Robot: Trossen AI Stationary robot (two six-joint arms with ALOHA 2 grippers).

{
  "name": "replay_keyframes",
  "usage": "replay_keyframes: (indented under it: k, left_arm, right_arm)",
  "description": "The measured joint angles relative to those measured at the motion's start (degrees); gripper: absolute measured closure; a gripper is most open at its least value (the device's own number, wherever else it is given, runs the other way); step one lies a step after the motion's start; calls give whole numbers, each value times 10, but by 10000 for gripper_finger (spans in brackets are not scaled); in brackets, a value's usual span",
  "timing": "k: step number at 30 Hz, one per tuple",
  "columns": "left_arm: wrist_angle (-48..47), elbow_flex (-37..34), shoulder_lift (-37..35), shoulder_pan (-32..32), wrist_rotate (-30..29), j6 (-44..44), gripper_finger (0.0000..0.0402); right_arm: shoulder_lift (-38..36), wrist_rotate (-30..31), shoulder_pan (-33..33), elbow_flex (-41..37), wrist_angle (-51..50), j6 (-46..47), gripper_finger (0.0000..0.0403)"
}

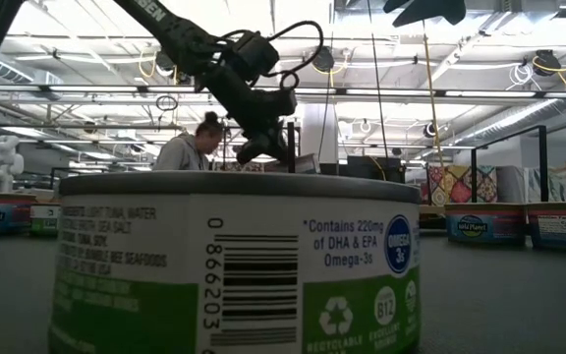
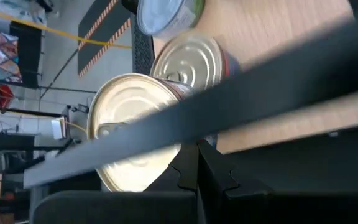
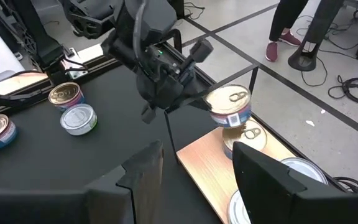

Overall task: Stack canned seafood by type on shelf
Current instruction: Stack the blue pink tuna can on top of the other blue pink tuna can on the shelf

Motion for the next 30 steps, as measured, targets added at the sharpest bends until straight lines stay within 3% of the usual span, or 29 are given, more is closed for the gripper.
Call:
replay_keyframes:
  k: [23, 30]
  left_arm:
    - [24, 26, 21, 5, 29, 29, 401]
    - [24, 26, 21, 5, 30, 29, 401]
  right_arm:
    - [11, 17, -6, 1, 17, 0, 216]
    - [72, -6, -67, 1, 20, -23, 219]
